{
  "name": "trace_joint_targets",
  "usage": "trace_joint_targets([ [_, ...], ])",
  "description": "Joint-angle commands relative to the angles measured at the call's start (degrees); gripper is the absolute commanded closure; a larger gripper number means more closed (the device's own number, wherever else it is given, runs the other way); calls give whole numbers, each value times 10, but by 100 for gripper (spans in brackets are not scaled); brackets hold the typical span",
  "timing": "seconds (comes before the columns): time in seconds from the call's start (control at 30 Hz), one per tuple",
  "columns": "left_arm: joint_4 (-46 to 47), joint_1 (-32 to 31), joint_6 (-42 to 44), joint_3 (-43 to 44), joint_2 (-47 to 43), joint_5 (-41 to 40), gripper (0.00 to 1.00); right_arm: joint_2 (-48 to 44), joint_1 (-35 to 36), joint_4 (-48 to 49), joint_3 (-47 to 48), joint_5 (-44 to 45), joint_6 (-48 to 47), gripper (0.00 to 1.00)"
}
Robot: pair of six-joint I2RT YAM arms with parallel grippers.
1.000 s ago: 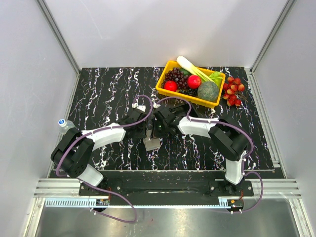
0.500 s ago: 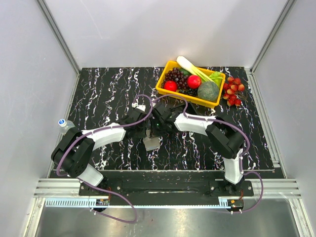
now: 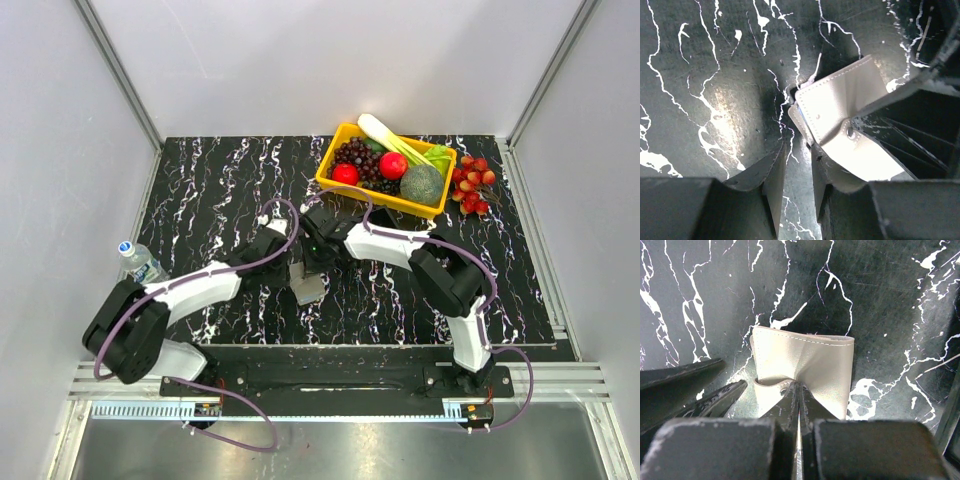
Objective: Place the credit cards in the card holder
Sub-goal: Close the card holder at the center of the board.
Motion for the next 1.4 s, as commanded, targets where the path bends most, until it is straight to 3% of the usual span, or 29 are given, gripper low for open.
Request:
trace_joint_targets([
  [0.0,50,-1,-6,-21,-50,39,68,41,4,-33,-9,80,-24,100],
  [0.13,119,-1,-25,-44,-60,78,66,41,4,-31,-12,78,-23,100],
  [0.37,152,-1,-59,-48,-3,110,69,40,4,-20,-18,70,-19,100],
  [0.57,126,-3,-60,-45,4,84,75,37,4,-16,-20,66,-18,100],
  [0.77,96,-15,-53,-30,23,49,93,35,4,-12,-21,64,-18,100],
  [0.97,75,-26,-48,-16,39,31,100,35,4,-11,-23,58,-18,100],
  [1.37,29,-56,-53,0,88,-18,100,28,9,10,-36,51,-8,100],
])
